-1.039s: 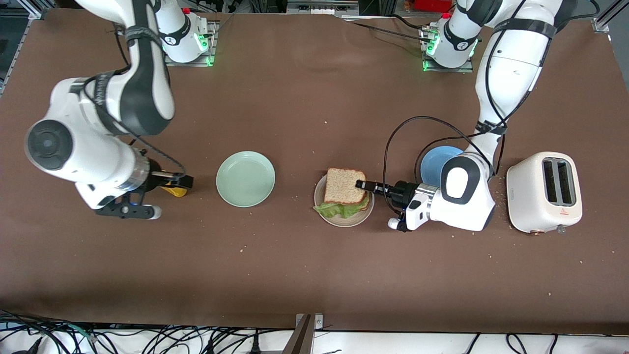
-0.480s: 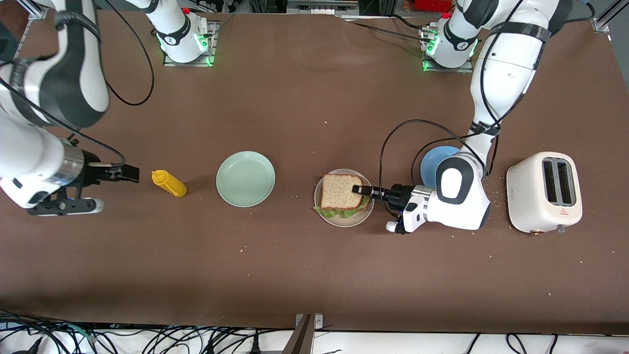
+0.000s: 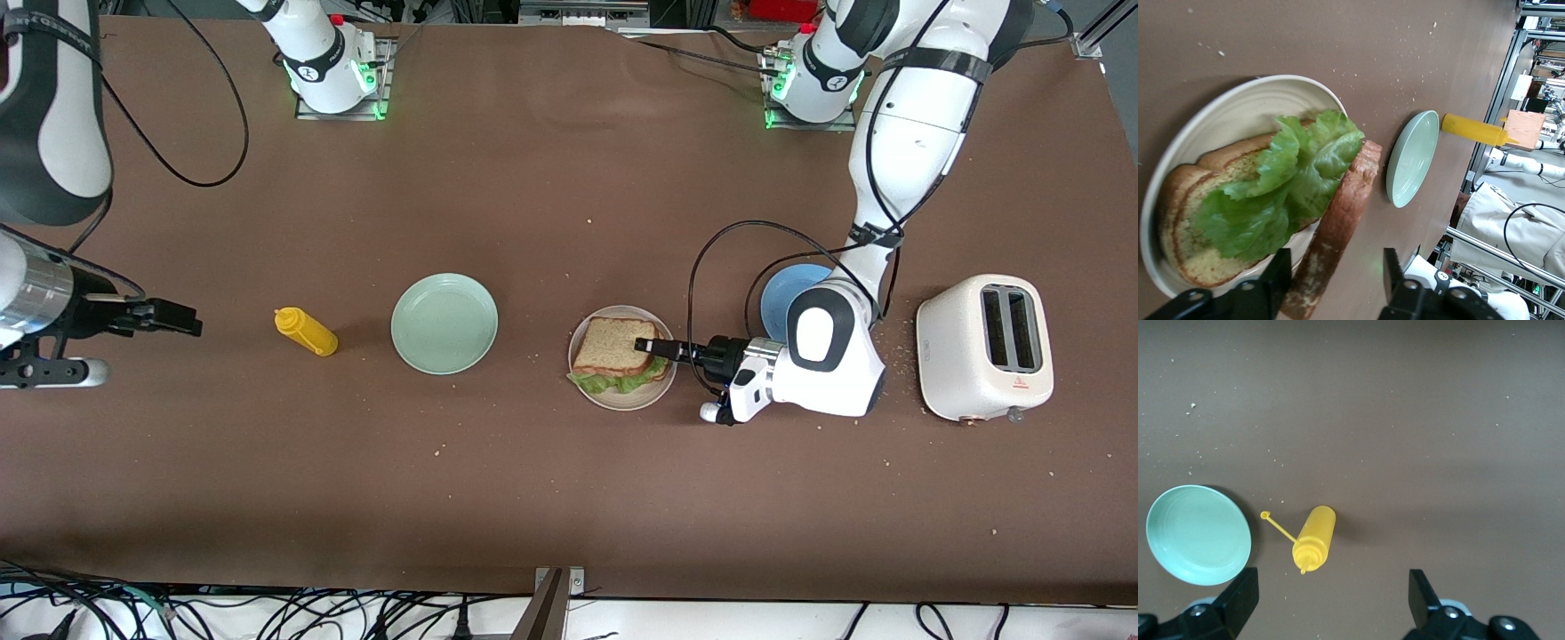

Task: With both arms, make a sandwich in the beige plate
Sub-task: 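Lay the bread on the lettuce and open the left gripper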

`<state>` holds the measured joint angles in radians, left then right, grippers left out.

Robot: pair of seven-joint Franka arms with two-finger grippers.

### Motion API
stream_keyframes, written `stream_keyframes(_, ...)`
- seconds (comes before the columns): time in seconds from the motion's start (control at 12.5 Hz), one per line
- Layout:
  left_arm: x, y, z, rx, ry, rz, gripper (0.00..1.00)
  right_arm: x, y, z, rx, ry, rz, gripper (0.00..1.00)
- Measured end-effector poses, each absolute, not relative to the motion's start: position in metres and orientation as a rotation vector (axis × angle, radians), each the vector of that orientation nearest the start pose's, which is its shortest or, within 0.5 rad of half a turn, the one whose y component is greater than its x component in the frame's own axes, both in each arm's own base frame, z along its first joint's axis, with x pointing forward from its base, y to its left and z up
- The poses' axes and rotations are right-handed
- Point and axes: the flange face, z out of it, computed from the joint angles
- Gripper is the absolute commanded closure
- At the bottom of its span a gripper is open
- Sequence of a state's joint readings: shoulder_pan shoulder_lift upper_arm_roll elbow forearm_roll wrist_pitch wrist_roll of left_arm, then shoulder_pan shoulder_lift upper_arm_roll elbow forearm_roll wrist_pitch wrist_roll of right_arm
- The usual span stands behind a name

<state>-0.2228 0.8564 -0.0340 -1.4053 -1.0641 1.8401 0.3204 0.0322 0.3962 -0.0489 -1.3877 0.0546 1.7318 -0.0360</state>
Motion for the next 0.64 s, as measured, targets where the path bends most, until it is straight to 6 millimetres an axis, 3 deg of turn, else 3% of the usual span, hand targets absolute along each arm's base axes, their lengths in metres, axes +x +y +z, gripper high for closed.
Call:
stream_keyframes(0.16, 0.668, -0.231, 0.194, 2.164, -0.019, -0.406, 0.00, 0.674, 0.002, 0.461, -3.115, -0.031, 0.058, 0.01)
stream_keyframes(0.4, 0.676, -0.204, 0.193, 2.254, 0.027, -0.419, 0.00, 0.673, 0.016, 0.454, -3.144, -0.085, 0.062, 0.01)
stream_keyframes(0.64, 0.690, -0.149, 0.197, 2.401, 0.052, -0.390, 0.00, 0.673, 0.030, 0.444, -3.167, -0.137, 0.089, 0.01)
